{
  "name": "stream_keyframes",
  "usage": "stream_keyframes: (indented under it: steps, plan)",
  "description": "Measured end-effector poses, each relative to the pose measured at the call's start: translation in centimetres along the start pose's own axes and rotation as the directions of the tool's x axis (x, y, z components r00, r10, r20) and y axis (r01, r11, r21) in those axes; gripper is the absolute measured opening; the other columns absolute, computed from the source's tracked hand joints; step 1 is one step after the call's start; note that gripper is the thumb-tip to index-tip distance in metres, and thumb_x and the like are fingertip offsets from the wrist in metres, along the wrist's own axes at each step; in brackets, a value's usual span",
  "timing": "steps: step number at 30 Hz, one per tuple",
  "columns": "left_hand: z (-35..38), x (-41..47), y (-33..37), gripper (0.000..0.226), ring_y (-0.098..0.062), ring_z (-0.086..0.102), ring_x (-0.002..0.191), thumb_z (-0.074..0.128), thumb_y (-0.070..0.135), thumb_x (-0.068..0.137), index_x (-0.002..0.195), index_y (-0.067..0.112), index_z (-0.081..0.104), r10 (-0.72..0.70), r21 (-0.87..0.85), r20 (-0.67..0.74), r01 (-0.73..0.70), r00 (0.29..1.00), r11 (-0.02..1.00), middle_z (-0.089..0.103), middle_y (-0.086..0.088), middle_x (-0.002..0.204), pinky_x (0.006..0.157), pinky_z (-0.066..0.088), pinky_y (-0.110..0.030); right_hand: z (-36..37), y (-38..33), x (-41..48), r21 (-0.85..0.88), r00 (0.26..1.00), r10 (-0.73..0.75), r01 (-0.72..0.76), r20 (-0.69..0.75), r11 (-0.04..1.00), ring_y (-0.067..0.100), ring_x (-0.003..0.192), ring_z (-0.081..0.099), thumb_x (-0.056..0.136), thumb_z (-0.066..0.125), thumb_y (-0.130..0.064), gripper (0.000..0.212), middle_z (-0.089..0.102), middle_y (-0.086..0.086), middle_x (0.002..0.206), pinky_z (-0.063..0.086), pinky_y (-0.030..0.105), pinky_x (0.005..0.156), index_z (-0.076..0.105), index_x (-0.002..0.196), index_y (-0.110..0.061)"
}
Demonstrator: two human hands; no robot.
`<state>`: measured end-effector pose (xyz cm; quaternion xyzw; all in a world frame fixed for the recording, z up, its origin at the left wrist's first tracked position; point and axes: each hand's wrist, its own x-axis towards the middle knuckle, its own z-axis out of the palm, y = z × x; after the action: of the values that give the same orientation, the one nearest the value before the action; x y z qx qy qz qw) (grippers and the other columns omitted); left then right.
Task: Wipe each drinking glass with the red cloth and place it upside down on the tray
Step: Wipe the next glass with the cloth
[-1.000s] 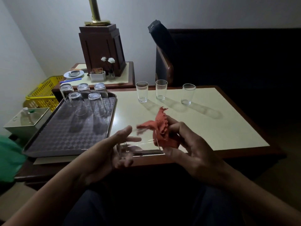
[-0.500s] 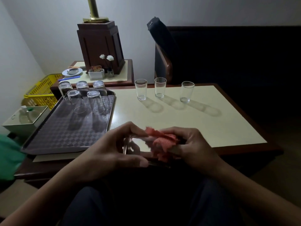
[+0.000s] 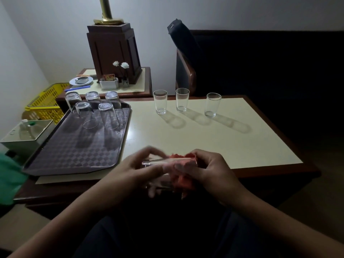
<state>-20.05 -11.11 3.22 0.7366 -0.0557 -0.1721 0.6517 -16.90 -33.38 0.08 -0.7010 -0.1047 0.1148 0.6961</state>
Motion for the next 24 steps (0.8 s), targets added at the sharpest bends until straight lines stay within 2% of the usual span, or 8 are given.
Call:
stream_keyframes:
  steps: [2, 4, 8, 11, 14, 17, 21, 24]
  plan:
    - [-0.2, -0.5, -0.2, 0.054, -0.038, 0.073, 0.089, 0.087, 0.014, 0.082, 0.129, 0.025, 0.064, 0.211, 0.127, -0.033, -0.206, 0.977, 0.970, 0.070, -0.012, 0.105, 0.080, 0.059, -0.033, 0.7, 0.1, 0.2, 0.196, 0.960, 0.266, -0.279, 0.090, 0.940, 0.025, 0.067, 0.071, 0.080, 0.082, -0.035, 0.027, 0.073, 0.014, 0.080, 0.062, 0.040, 0.058, 0.078, 0.087, -0.009]
    - [-0.4, -0.8, -0.5, 0.059, -0.032, 0.073, 0.093, 0.087, 0.009, 0.081, 0.131, 0.030, 0.064, 0.283, 0.175, -0.027, -0.274, 0.959, 0.945, 0.067, -0.010, 0.110, 0.082, 0.057, -0.028, 0.9, 0.2, 0.2, 0.261, 0.923, 0.351, -0.381, 0.155, 0.887, 0.022, 0.063, 0.069, 0.081, 0.078, -0.032, 0.026, 0.071, 0.013, 0.079, 0.059, 0.032, 0.055, 0.076, 0.089, -0.008]
    - [-0.3, -0.5, 0.0, 0.040, -0.020, 0.064, 0.056, 0.077, 0.050, 0.085, 0.115, 0.025, 0.068, 0.202, 0.214, -0.087, -0.180, 0.976, 0.960, 0.069, -0.018, 0.078, 0.052, 0.049, -0.026, 0.3, 0.6, 0.2, 0.124, 1.000, 0.006, -0.009, 0.024, 0.992, 0.025, 0.081, 0.077, 0.083, 0.085, -0.008, 0.011, 0.079, 0.011, 0.091, 0.063, 0.038, 0.075, 0.078, 0.092, -0.010]
    - [0.1, 0.1, 0.1, 0.063, -0.023, 0.052, 0.036, 0.063, 0.065, 0.091, 0.110, 0.005, 0.062, -0.155, 0.036, -0.006, 0.155, 0.988, 0.987, 0.065, -0.019, 0.065, 0.035, 0.033, -0.021, -0.2, 0.0, -0.3, -0.074, 0.968, -0.250, 0.248, -0.012, 0.966, 0.037, 0.089, 0.080, 0.085, 0.085, -0.004, 0.017, 0.082, 0.011, 0.096, 0.067, 0.046, 0.076, 0.079, 0.099, -0.012]
    - [0.1, -0.3, -0.1, 0.046, -0.033, 0.067, 0.062, 0.076, 0.045, 0.091, 0.119, 0.012, 0.060, -0.052, 0.028, 0.043, 0.051, 0.998, 0.998, 0.070, -0.026, 0.089, 0.053, 0.054, -0.030, -0.6, 0.1, -0.1, 0.005, 0.988, -0.145, 0.146, -0.052, 0.989, 0.025, 0.078, 0.079, 0.085, 0.082, -0.009, 0.015, 0.081, 0.008, 0.089, 0.063, 0.037, 0.061, 0.081, 0.099, -0.012]
    - [-0.7, -0.4, -0.5, 0.051, -0.029, 0.071, 0.088, 0.080, 0.023, 0.085, 0.131, 0.021, 0.058, 0.189, 0.113, 0.007, -0.189, 0.982, 0.976, 0.070, -0.020, 0.109, 0.080, 0.059, -0.035, -0.4, 1.0, 0.3, 0.066, 0.999, -0.018, 0.022, -0.050, 0.998, 0.020, 0.088, 0.076, 0.091, 0.077, -0.004, 0.014, 0.082, 0.014, 0.098, 0.062, 0.044, 0.081, 0.082, 0.103, -0.008]
    - [-0.3, 0.3, -0.8, 0.053, -0.030, 0.059, 0.048, 0.064, 0.055, 0.093, 0.102, 0.003, 0.062, -0.081, -0.022, -0.046, 0.080, 0.996, 0.997, 0.065, -0.025, 0.071, 0.044, 0.045, -0.030, -0.3, 0.3, -0.2, 0.070, 0.985, -0.166, 0.168, -0.039, 0.983, 0.019, 0.078, 0.080, 0.089, 0.075, 0.007, 0.020, 0.082, 0.010, 0.091, 0.062, 0.026, 0.068, 0.082, 0.100, -0.008]
    - [-0.3, 0.6, -1.5, 0.066, -0.028, 0.054, 0.043, 0.047, 0.072, 0.091, 0.082, 0.009, 0.067, -0.273, -0.068, 0.056, 0.276, 0.961, 0.959, 0.063, -0.023, 0.064, 0.040, 0.035, -0.027, -0.7, -0.5, -0.4, -0.002, 0.965, -0.262, 0.262, 0.013, 0.965, 0.028, 0.086, 0.082, 0.086, 0.076, 0.011, 0.022, 0.083, 0.010, 0.095, 0.063, 0.024, 0.074, 0.081, 0.100, -0.005]
